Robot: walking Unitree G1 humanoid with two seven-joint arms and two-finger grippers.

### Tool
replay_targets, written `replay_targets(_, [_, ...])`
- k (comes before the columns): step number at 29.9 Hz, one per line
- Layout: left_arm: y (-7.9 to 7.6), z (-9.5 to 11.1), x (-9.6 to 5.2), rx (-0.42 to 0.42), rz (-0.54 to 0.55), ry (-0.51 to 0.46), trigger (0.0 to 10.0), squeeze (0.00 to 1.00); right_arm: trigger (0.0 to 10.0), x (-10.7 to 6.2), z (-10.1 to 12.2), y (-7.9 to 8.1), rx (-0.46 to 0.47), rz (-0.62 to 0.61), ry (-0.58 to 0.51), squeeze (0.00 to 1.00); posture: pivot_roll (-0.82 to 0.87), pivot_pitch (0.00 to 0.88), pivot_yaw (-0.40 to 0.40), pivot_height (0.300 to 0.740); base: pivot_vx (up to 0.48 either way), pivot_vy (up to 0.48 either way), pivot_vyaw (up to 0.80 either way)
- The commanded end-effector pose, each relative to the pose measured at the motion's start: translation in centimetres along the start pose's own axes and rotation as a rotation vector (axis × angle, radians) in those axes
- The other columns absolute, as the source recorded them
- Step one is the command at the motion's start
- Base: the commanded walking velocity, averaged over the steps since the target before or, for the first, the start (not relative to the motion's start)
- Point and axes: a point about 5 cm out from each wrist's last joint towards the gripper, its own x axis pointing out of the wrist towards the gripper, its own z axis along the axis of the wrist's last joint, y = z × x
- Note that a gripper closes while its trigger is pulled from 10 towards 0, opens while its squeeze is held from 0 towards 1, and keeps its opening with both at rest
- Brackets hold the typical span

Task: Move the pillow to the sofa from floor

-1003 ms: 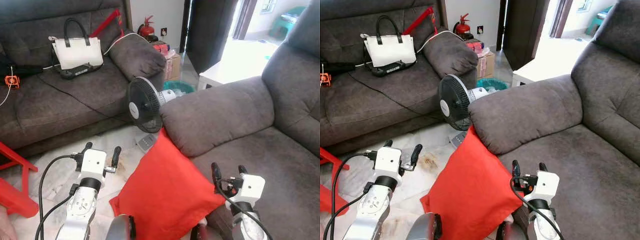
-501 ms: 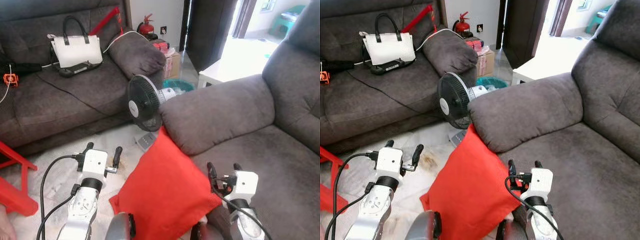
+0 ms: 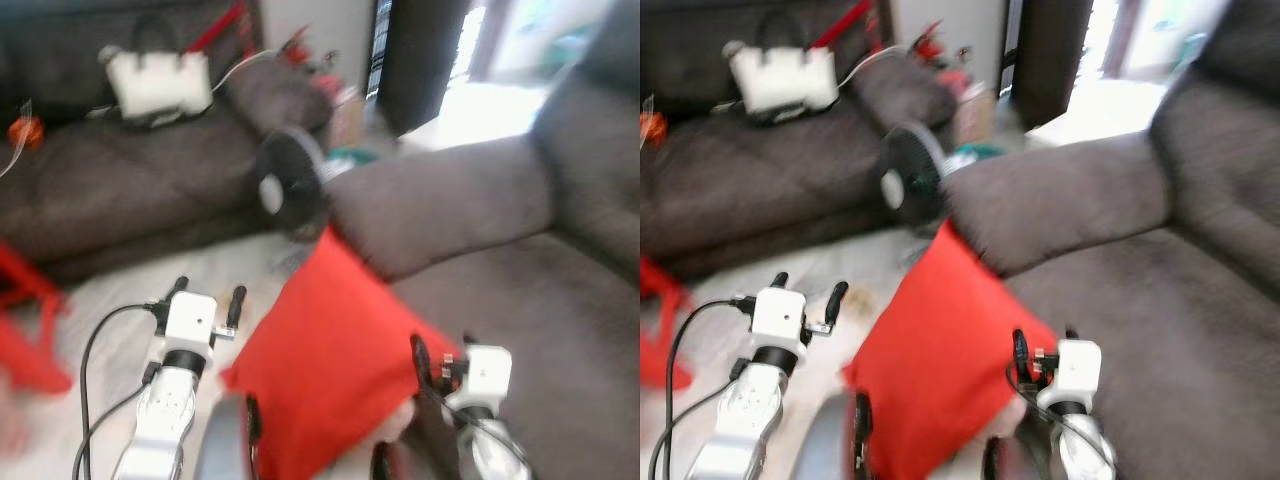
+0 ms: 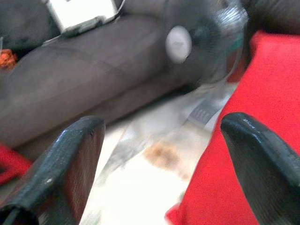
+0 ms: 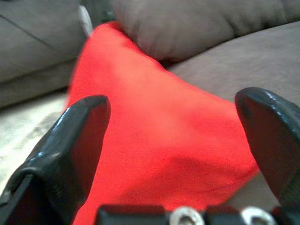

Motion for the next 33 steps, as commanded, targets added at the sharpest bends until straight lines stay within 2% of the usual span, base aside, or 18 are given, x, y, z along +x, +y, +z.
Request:
replay_targets(1, [0.2,1.5,1.0,0.022,0.004,-0.058,10.0,0.00,10.0,0.2,0.0,0.2,0.010,0.013,0.008,0.00,0.10,0.015,-0.022,0.554,0.000,0.000,0.00])
replay_targets(20, [0.4,1.5,1.2,0.017,0.004,-0.056,10.0,0.00,10.0,1.5,-0.4,-0.1,0.039,0.002,0.035,0.00,0.10,0.018,-0.022,0.554,0.000,0.000,0.00])
replay_targets(23, [0.4,1.6,1.2,0.019,0.004,-0.056,10.0,0.00,10.0,1.7,-0.4,0.1,0.008,0.018,0.033,0.00,0.10,0.018,-0.022,0.554,0.000,0.000,0.00])
replay_targets(31, [0.4,1.6,1.3,0.020,0.002,-0.057,10.0,0.00,10.0,1.7,-0.5,0.3,0.009,0.026,0.035,0.00,0.10,0.018,-0.020,0.554,0.000,0.000,0.80])
replay_targets(33, [0.4,1.6,1.3,0.021,0.003,-0.057,10.0,0.00,10.0,1.6,-0.6,0.2,0.026,0.015,0.036,0.00,0.10,0.017,-0.020,0.554,0.000,0.000,0.00])
